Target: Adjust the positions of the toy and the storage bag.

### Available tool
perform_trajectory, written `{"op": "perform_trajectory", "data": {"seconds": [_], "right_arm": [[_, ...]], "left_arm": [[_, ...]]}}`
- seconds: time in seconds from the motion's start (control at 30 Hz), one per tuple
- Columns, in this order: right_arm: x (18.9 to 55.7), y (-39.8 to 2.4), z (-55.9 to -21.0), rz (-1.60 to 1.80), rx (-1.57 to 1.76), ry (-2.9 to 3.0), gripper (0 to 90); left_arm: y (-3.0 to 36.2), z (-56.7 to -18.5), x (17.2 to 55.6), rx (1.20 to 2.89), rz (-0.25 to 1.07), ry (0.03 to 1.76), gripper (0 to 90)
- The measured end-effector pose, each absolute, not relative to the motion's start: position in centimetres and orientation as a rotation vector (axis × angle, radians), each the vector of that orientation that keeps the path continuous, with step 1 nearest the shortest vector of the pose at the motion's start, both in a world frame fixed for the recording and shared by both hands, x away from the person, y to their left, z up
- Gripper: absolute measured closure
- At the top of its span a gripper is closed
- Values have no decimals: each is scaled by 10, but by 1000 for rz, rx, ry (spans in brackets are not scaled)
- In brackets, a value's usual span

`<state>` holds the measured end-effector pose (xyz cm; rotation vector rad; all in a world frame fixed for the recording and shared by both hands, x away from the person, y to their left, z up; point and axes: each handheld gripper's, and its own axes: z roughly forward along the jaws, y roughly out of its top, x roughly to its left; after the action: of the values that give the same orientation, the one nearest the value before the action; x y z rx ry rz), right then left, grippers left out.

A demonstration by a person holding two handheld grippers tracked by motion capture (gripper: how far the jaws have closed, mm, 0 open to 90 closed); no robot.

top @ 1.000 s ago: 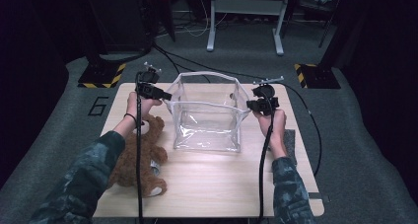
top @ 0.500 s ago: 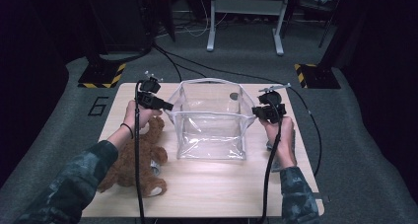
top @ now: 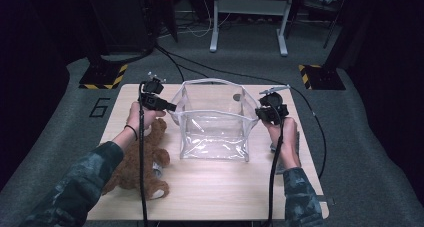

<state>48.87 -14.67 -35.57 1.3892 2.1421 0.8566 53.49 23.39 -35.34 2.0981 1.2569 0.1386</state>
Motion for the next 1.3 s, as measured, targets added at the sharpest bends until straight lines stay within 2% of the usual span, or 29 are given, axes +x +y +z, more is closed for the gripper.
{"op": "perform_trajectory", "data": {"seconds": [0.07,0.2,0.4,0.57,0.7,1.0,1.3], "right_arm": [[490,-147,-356,863,1400,2125,744],[486,-153,-352,959,1407,2105,461],[459,-173,-340,1086,1386,2024,167],[434,-182,-343,1093,1365,2013,78],[413,-186,-351,1112,1358,2013,0],[374,-180,-404,1140,1366,2043,0],[359,-168,-470,1114,1416,2075,0]], "left_arm": [[234,-351,534,2086,151,1263,654],[244,-342,528,2022,194,1283,374],[264,-332,518,1977,273,1324,188],[278,-331,507,1922,327,1364,105],[289,-332,499,1915,378,1376,2],[304,-346,481,1903,366,1350,0],[315,-366,467,1889,349,1347,0]]}}
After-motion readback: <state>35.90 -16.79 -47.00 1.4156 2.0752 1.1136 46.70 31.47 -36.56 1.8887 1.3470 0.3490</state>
